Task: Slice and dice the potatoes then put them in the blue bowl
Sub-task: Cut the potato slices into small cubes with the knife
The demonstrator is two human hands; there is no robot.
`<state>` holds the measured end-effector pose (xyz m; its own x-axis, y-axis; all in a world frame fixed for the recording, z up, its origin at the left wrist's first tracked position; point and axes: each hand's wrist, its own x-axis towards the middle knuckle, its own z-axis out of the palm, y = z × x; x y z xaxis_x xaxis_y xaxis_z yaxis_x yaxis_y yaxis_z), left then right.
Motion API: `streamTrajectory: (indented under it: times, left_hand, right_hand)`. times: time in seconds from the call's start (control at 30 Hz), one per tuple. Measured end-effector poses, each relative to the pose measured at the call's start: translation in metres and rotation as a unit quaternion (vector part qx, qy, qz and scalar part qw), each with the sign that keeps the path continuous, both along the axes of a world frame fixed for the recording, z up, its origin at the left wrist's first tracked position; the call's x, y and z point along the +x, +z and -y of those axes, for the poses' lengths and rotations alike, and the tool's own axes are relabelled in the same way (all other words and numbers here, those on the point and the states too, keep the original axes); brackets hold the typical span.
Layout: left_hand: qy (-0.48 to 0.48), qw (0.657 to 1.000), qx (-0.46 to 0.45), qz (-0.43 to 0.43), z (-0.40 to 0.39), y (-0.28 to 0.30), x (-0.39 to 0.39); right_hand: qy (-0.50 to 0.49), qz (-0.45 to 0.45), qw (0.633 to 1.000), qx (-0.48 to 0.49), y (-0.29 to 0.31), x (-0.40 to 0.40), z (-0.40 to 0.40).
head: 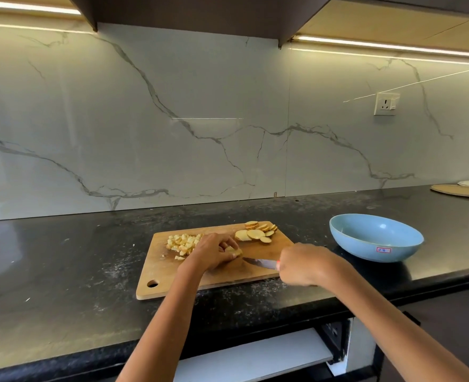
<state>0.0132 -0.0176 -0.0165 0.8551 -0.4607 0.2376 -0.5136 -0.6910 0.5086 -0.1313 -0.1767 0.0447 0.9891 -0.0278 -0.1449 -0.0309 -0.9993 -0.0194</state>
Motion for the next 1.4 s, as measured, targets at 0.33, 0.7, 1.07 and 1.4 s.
streamTrajectory:
  times: [0.33,0.7,1.07,1.4]
  left_hand:
    - [0.064,0.995,-0.072,0.004,-0.004,-0.001,0.001]
    - [0.074,0.993,-0.089,0.008,-0.003,-0.001,0.000]
    - [0.072,0.994,-0.076,0.016,-0.002,0.000,-0.003]
    - [-0.025,0.999,0.008,0.037,0.001,0.005,-0.007]
  right_hand:
    - [0.015,0.135,0.990,0.036,-0.028,0.032,-0.022]
    - [0.008,0.139,0.990,0.032,-0.040,0.040,-0.035]
    - [0.018,0.062,0.997,0.036,-0.032,0.039,-0.036]
    - [0.031,0.037,0.999,0.010,-0.025,0.008,-0.012]
